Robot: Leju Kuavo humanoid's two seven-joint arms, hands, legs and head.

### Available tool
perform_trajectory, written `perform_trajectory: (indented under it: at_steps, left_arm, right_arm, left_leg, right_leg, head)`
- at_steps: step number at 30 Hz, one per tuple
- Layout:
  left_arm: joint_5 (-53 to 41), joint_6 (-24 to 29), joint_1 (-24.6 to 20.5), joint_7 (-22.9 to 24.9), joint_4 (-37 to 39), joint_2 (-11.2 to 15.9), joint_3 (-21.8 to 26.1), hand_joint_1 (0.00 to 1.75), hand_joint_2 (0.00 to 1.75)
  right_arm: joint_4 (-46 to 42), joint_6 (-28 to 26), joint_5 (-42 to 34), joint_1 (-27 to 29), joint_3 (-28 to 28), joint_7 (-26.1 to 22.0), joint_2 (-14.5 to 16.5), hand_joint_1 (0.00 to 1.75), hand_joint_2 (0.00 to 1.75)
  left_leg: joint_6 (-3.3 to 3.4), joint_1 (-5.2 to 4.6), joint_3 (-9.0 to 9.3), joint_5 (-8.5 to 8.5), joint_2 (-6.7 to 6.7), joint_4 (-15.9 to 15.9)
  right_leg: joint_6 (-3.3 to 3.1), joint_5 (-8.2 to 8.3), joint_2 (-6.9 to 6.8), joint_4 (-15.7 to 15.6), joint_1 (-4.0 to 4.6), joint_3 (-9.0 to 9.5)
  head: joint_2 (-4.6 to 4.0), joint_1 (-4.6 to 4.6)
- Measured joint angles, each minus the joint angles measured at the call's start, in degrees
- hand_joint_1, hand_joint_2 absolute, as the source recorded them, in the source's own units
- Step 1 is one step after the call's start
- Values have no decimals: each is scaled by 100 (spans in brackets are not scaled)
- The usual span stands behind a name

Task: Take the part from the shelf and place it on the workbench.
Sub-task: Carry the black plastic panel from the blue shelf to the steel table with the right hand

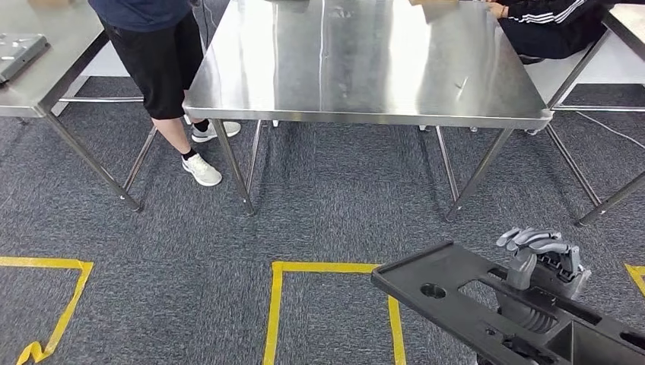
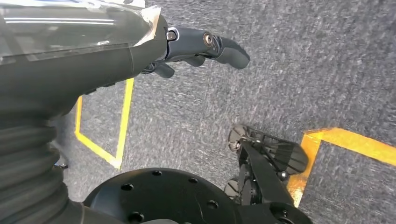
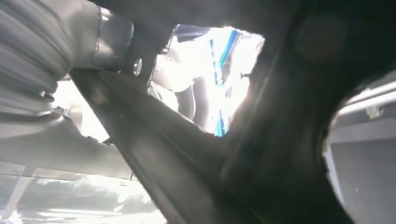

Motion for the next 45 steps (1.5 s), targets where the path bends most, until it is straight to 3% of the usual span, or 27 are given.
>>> perform_trajectory:
  at_steps: [2, 3, 6, 8, 9, 12, 14, 17, 19, 20, 22, 23, 24, 25, 27, 28, 29, 31, 32, 34, 35, 37, 39, 40, 43, 44, 45]
  left_arm:
    - [0, 3, -18, 4, -3, -1, 0, 0, 175]
    - [0, 6, -29, 5, -4, -1, -1, 0, 175]
    - [0, 10, -33, 9, -12, 4, 1, 0, 175]
    - [1, 11, -20, 14, -14, 7, 2, 0, 175]
    - [2, 11, -14, 15, -14, 7, 2, 0, 175]
    - [8, 11, -8, 16, -27, 15, 2, 0, 175]
    - [10, 14, -7, 19, -41, 14, 2, 0, 175]
    - [11, 19, -10, 23, -51, -6, 2, 0, 175]
    - [11, 19, -15, 25, -57, -17, 2, 0, 175]
    - [11, 18, -16, 25, -59, -21, 2, 0, 175]
    - [11, 16, -12, 26, -60, -33, 2, 0, 175]
    - [13, 16, -9, 27, -60, -38, 2, 0, 175]
    - [15, 20, -7, 27, -60, -38, 2, 0, 175]
    - [21, 24, -6, 28, -60, -38, 3, 0, 175]
    - [39, 32, -2, 34, -60, -33, 4, 0, 175]
    - [47, 33, -1, 39, -61, -33, 4, 0, 175]
    - [52, 34, -2, 43, -62, -33, 4, 0, 175]
    - [52, 35, -29, 47, -64, -39, 4, 0, 175]
    - [52, 34, -50, 48, -64, -41, 4, 0, 175]
    - [57, 35, -84, 49, -64, -47, 4, 0, 175]
    - [59, 36, -87, 49, -64, -47, 4, 0, 175]
    - [62, 39, -71, 54, -66, -39, 5, 0, 175]
    - [61, 40, -52, 60, -67, -30, 6, 0, 175]
    - [61, 40, -48, 60, -68, -28, 6, 0, 175]
    - [61, 41, -32, 61, -73, -24, 6, 0, 175]
    - [61, 41, -29, 63, -75, -25, 6, 0, 175]
    - [61, 41, -30, 64, -77, -29, 6, 0, 175]
  right_arm:
    - [-3, 2, 4, -2, -15, 0, 0, 175, 175]
    - [-5, 4, 6, -6, -19, 0, 2, 175, 175]
    - [-7, 11, 6, -8, -24, 0, 11, 175, 175]
    - [-6, 17, 6, -5, -27, 0, 13, 175, 175]
    - [-6, 23, 6, -6, -30, 0, 13, 175, 175]
    - [-3, 39, 7, -19, -32, 1, 20, 175, 175]
    - [1, 47, 8, -35, -33, 3, 27, 175, 175]
    - [2, 55, 9, -61, -37, 4, 29, 175, 175]
    - [3, 56, 9, -81, -41, 4, 25, 175, 175]
    - [4, 57, 9, -84, -44, 4, 24, 175, 175]
    - [8, 62, 9, -82, -51, 6, 21, 175, 175]
    - [10, 67, 9, -80, -53, 8, 21, 175, 175]
    - [14, 75, 10, -81, -54, 9, 21, 175, 175]
    - [20, 85, 10, -82, -54, 11, 21, 175, 175]
    - [43, 99, 10, -84, -56, 13, 21, 175, 175]
    - [56, 103, 10, -87, -56, 15, 22, 175, 175]
    - [64, 104, 10, -94, -56, 16, 27, 175, 175]
    - [69, 107, 17, -123, -58, 17, 42, 175, 175]
    - [67, 108, 23, -140, -61, 18, 52, 175, 175]
    - [67, 114, 39, -160, -65, 19, 74, 175, 175]
    - [68, 117, 44, -163, -66, 20, 84, 175, 175]
    - [70, 126, 49, -162, -66, 21, 103, 175, 175]
    - [75, 134, 51, -161, -66, 22, 115, 175, 175]
    - [78, 137, 51, -162, -66, 23, 119, 175, 175]
    - [89, 141, 51, -170, -65, 25, 125, 175, 175]
    - [93, 145, 52, -175, -63, 26, 127, 175, 175]
    - [97, 149, 53, -181, -63, 26, 128, 175, 175]
  left_leg:
    - [-44, 18, -107, 17, -2, 252]
    - [-63, 25, -277, 7, -9, 524]
    - [-104, 22, -1056, -299, -36, 1513]
    - [-79, 12, -1345, -457, -50, 1604]
    - [-38, -3, -1359, -365, -57, 1396]
    - [166, -102, -1145, 473, -146, 466]
    - [222, -153, -1022, 743, -219, 213]
    - [275, -144, -750, 690, -196, 12]
    - [311, -114, -550, 632, -181, -68]
    - [319, -105, -480, 581, -180, -84]
    - [304, -80, -339, 449, -189, -96]
    - [287, -63, -250, 370, -198, -96]
    - [265, -46, -147, 286, -207, -96]
    - [239, -30, -44, 200, -214, -95]
    - [171, -26, 138, 21, -219, -82]
    - [130, -32, 196, -69, -214, -79]
    - [90, -39, 267, -138, -203, -65]
    - [28, -29, 282, -148, -175, 76]
    - [4, -18, 188, -66, -157, 291]
    - [-38, -1, -287, 34, -125, 976]
    - [-57, 2, -563, -56, -113, 1327]
    - [-89, 8, -1025, -500, -108, 1724]
    - [-99, 18, -1234, -754, -101, 1598]
    - [-93, 23, -1241, -642, -91, 1352]
    - [-31, 7, -1117, 307, -43, 483]
    - [0, -4, -1078, 508, -33, 340]
    - [42, -18, -1041, 570, -30, 289]
  right_leg:
    - [-92, -4, 35, -19, -26, 104]
    - [-135, -29, 46, -27, -34, 156]
    - [-238, -150, 69, -33, -2, 289]
    - [-257, -258, 107, -34, 32, 416]
    - [-260, -322, 124, -36, 51, 497]
    - [-244, -532, 158, -57, 101, 700]
    - [-181, -601, 190, -83, 111, 804]
    - [-16, -434, 189, 204, 107, 792]
    - [5, -401, 150, 806, 102, 404]
    - [-26, -494, 138, 1132, 94, 144]
    - [-68, -890, 132, 1479, 65, -311]
    - [-54, -1072, 127, 1437, 39, -444]
    - [18, -1131, 119, 1248, 6, -505]
    - [129, -1008, 105, 948, -31, -510]
    - [379, -302, 24, 332, -86, -445]
    - [404, 40, -17, 147, -83, -387]
    - [351, 263, -44, 65, -80, -338]
    - [139, 309, -29, 45, -70, -225]
    - [58, 279, -16, 38, -84, -181]
    - [-67, 196, -7, 26, -94, -75]
    - [-114, 140, -8, 23, -88, -22]
    - [-158, 10, 7, 22, -82, 107]
    - [-146, -137, 34, 22, -85, 284]
    - [-132, -216, 43, 22, -89, 383]
    - [-53, -467, 52, 6, -65, 608]
    - [-7, -520, 55, -3, -46, 684]
    - [49, -538, 60, -2, -24, 757]
  head:
    - [0, -7]
    - [0, -13]
    - [0, -27]
    - [0, -31]
    - [0, -32]
    - [0, -25]
    - [0, -19]
    - [-1, -24]
    - [-1, -19]
    - [-1, -11]
    - [0, -10]
    - [0, -10]
    - [0, -10]
    - [0, -7]
    - [0, 3]
    - [0, 3]
    - [0, -3]
    - [0, -18]
    - [0, -21]
    - [0, -23]
    - [0, -23]
    - [0, -24]
    - [0, -26]
    - [0, -26]
    - [0, -31]
    - [0, -35]
    - [0, -38]
